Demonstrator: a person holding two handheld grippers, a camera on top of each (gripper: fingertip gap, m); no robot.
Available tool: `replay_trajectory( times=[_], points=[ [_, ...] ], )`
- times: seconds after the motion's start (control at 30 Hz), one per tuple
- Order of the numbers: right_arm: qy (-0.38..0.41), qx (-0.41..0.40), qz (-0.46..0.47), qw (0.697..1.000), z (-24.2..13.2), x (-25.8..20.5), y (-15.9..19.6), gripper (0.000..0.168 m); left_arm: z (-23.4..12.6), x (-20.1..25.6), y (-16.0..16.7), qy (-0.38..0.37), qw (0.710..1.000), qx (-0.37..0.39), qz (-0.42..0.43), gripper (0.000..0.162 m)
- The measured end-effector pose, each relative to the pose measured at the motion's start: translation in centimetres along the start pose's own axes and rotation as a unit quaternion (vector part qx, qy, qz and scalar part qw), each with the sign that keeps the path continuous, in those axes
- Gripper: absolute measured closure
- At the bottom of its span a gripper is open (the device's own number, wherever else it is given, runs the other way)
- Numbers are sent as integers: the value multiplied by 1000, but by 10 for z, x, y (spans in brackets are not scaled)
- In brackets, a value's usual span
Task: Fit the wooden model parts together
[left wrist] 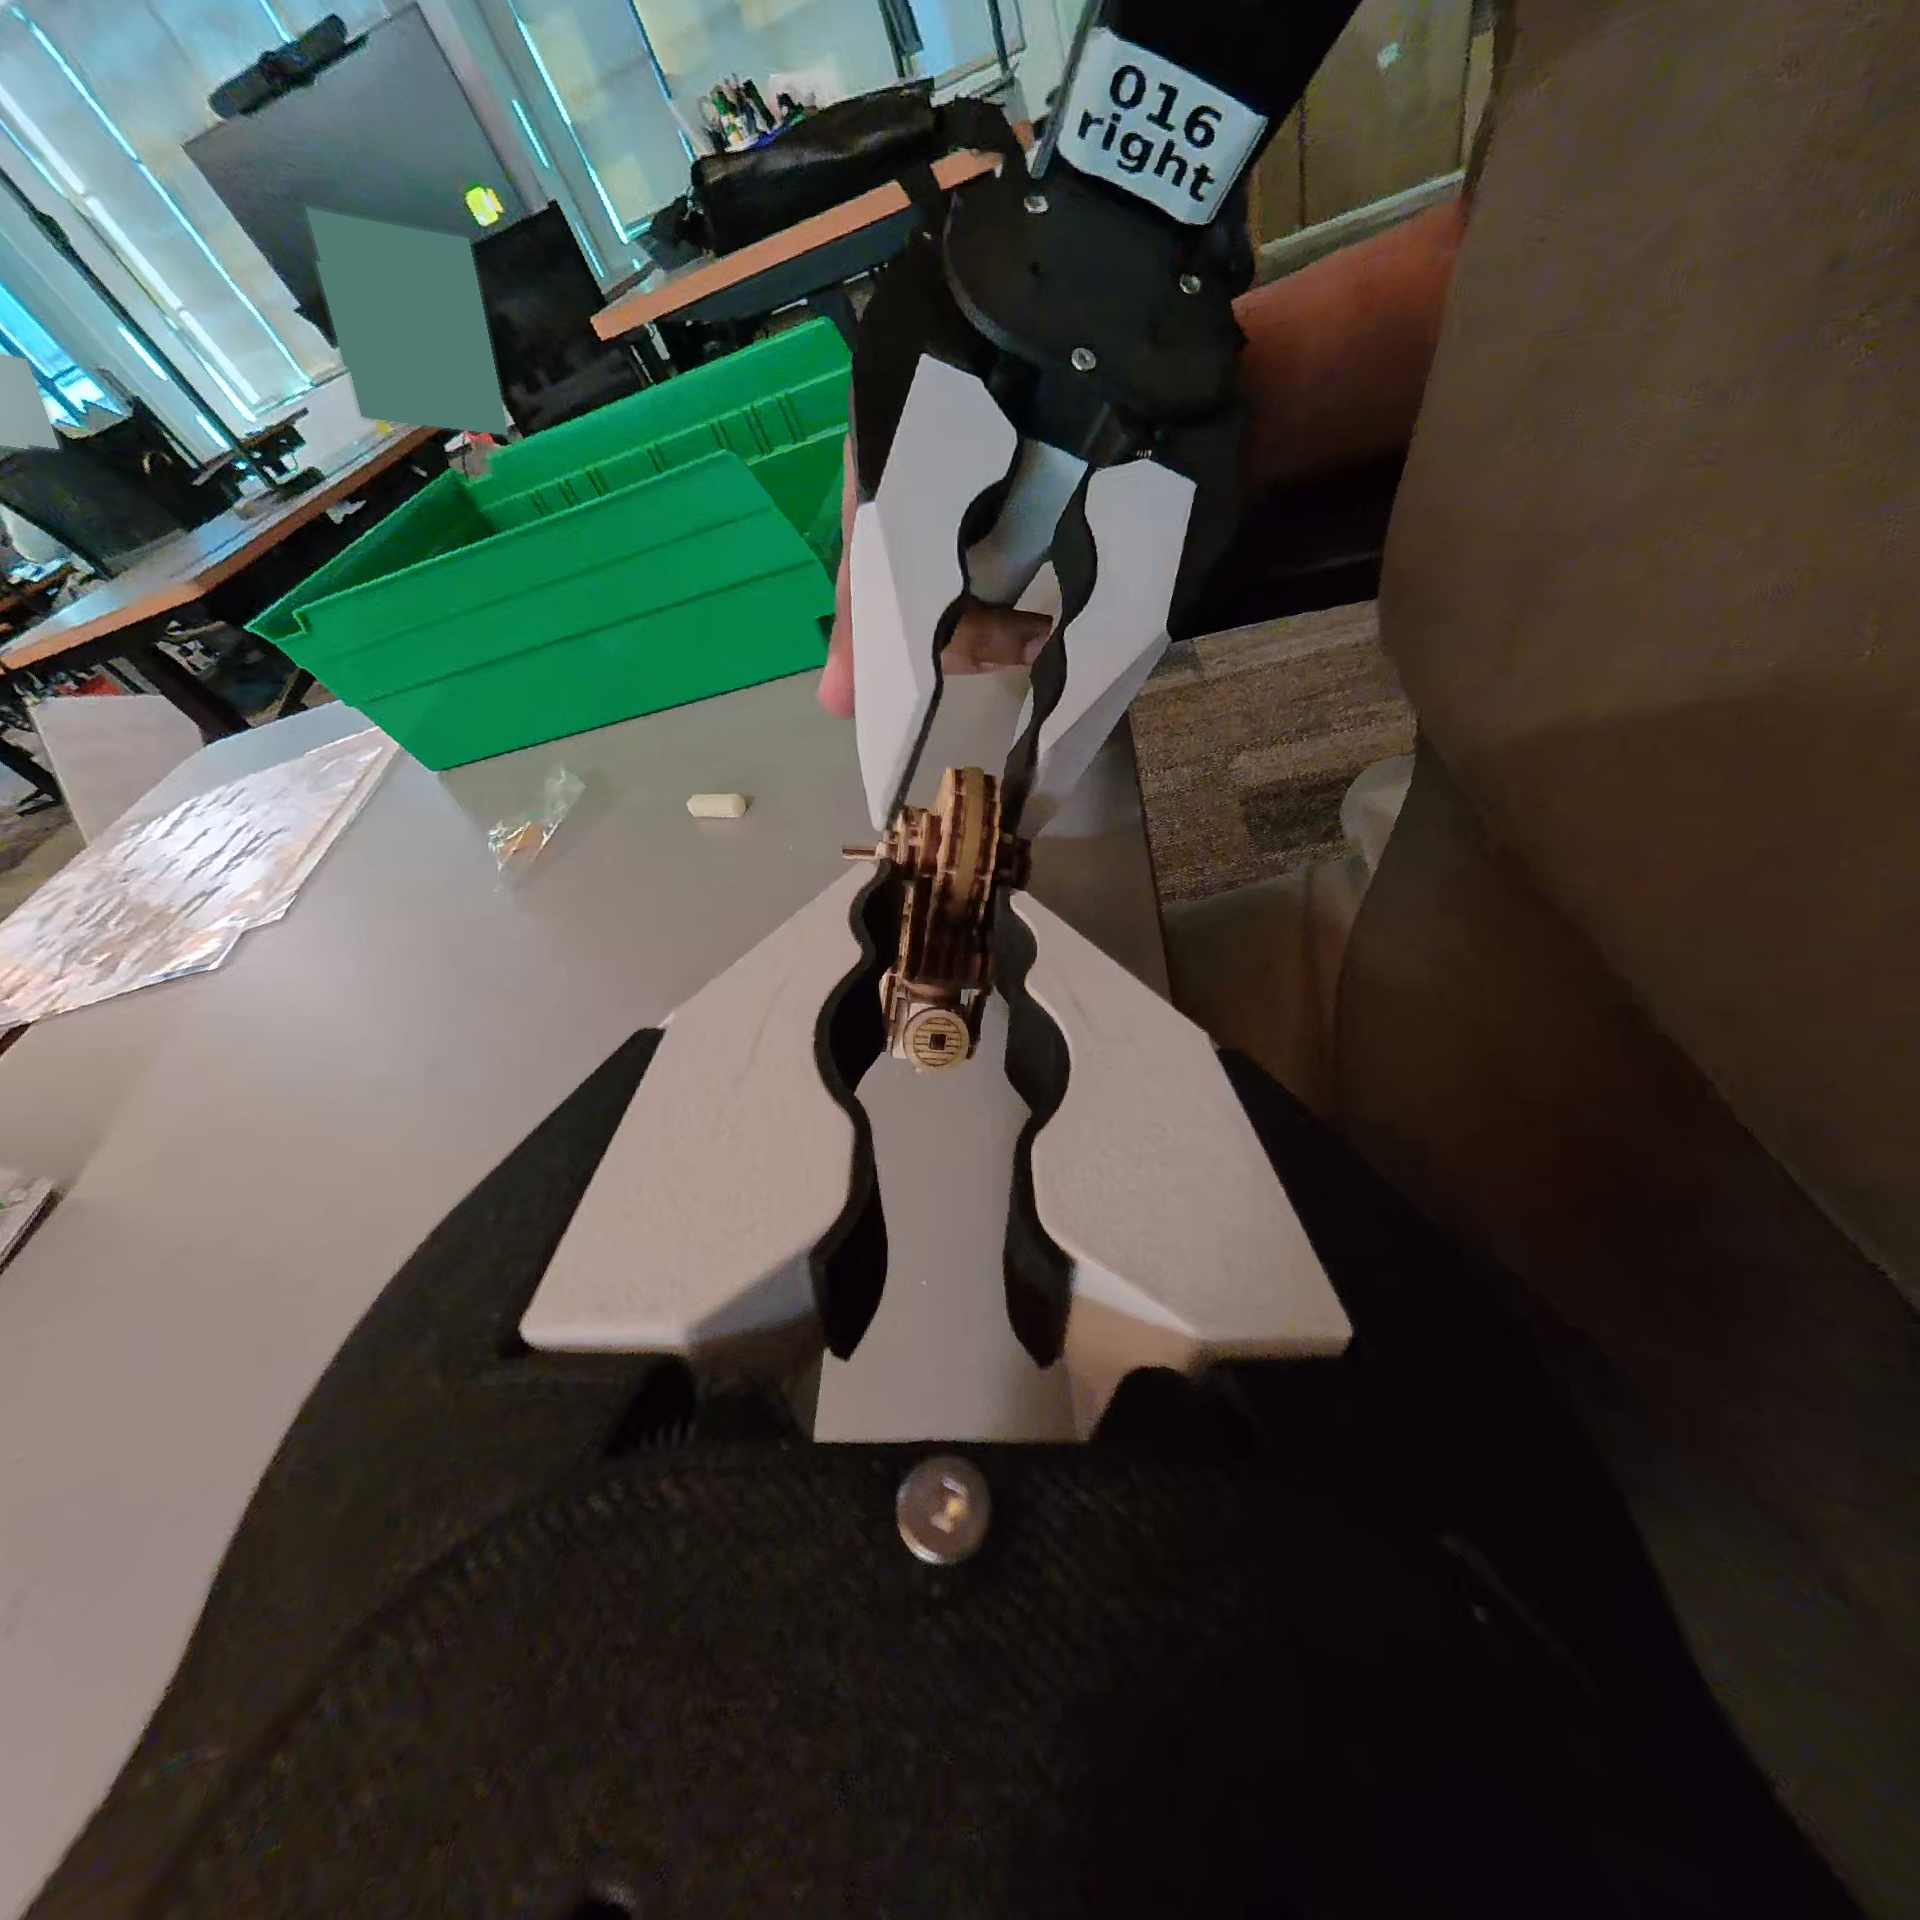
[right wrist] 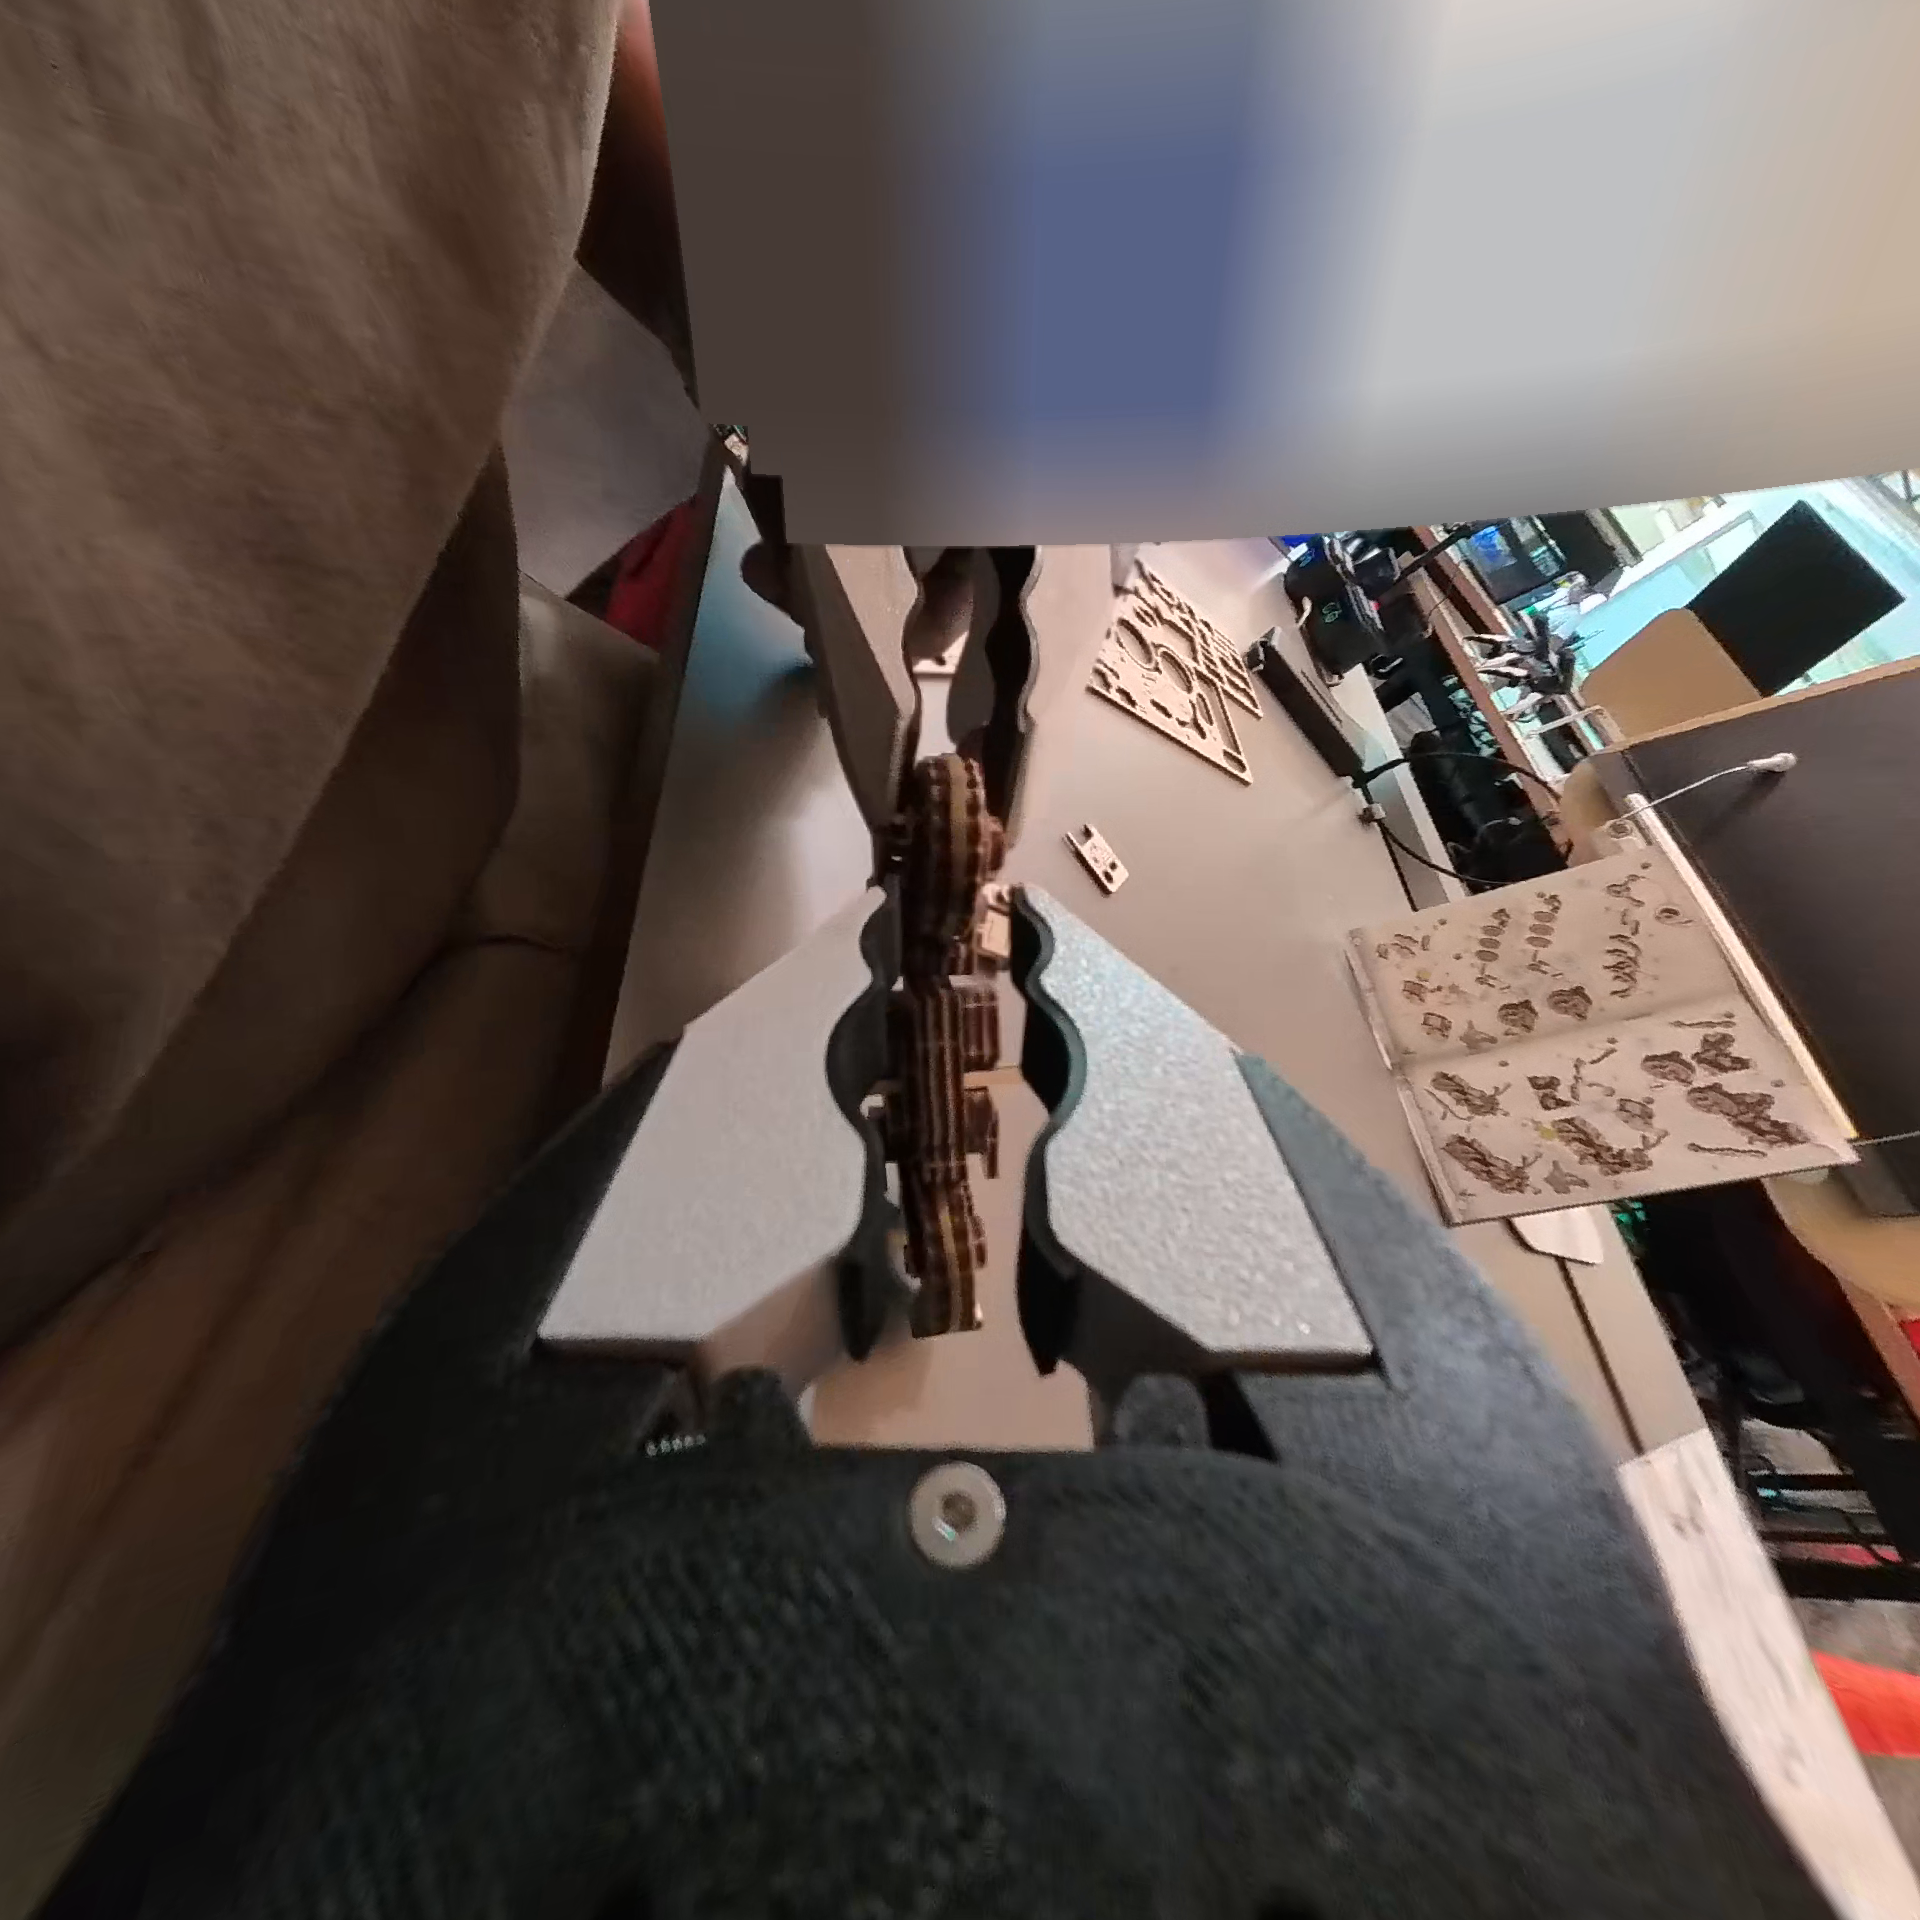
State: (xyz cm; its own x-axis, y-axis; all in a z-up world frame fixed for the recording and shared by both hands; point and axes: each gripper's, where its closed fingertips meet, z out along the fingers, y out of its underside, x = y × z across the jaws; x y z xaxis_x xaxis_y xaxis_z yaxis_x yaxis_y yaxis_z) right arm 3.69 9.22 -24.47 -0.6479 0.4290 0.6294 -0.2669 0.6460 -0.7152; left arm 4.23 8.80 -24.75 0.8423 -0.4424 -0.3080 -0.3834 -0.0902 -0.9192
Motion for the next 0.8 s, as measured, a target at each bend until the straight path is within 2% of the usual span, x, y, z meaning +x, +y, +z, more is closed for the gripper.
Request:
replay_trajectory(
  times=[0.13,0.53,0.7,0.8],
  points=[
    [1,13,41,999,-1,5,0,156,0,-8,-3,-14,999,14,-35,147],
    [81,63,145,984,-7,42,4,154,-5,-44,2,-99,985,15,-143,148],
    [87,41,140,986,0,39,10,152,-7,-44,3,-105,986,10,-131,147],
    [42,62,201,977,2,32,8,145,-7,-36,3,-96,991,4,-91,147]
  ],
)
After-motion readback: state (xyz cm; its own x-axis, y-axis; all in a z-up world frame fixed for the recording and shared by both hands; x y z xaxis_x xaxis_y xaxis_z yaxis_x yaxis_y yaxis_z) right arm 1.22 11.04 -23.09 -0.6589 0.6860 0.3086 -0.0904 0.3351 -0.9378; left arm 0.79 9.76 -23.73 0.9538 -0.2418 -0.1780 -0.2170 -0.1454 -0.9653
